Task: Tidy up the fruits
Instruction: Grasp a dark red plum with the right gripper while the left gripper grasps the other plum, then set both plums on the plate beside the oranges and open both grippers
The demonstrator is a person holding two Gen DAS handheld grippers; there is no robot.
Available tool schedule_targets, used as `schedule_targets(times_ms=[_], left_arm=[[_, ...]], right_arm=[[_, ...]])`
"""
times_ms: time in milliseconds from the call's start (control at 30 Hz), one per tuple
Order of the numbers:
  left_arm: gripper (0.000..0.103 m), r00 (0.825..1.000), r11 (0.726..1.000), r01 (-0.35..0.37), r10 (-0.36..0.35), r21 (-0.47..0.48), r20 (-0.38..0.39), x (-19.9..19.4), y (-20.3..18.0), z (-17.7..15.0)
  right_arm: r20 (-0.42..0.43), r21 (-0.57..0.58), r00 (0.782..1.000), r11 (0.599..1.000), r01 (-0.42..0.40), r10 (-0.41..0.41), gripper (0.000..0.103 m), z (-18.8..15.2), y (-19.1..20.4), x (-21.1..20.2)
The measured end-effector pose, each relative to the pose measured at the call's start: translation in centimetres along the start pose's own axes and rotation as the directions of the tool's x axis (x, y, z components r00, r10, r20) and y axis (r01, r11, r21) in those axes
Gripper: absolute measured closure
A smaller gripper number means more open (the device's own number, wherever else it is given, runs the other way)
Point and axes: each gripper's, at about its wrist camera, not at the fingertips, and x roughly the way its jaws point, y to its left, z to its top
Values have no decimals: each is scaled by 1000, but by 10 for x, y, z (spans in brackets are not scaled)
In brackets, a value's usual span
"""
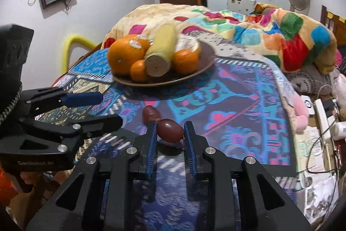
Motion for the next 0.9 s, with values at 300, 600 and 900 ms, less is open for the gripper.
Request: schedule_targets(times_ms=[300,600,900], left_arm=[[54,999,999,35,-34,13,-34,27,-23,15],[83,999,999,40,-39,34,-23,33,-27,17],[86,999,999,42,-42,25,-1,19,-15,12]], right_arm=[[32,26,999,999,38,-39,80,-2,-28,-19],[46,44,999,999,23,-25,80,-3,-36,-21],[63,40,998,999,13,-15,80,6,-30,-17]])
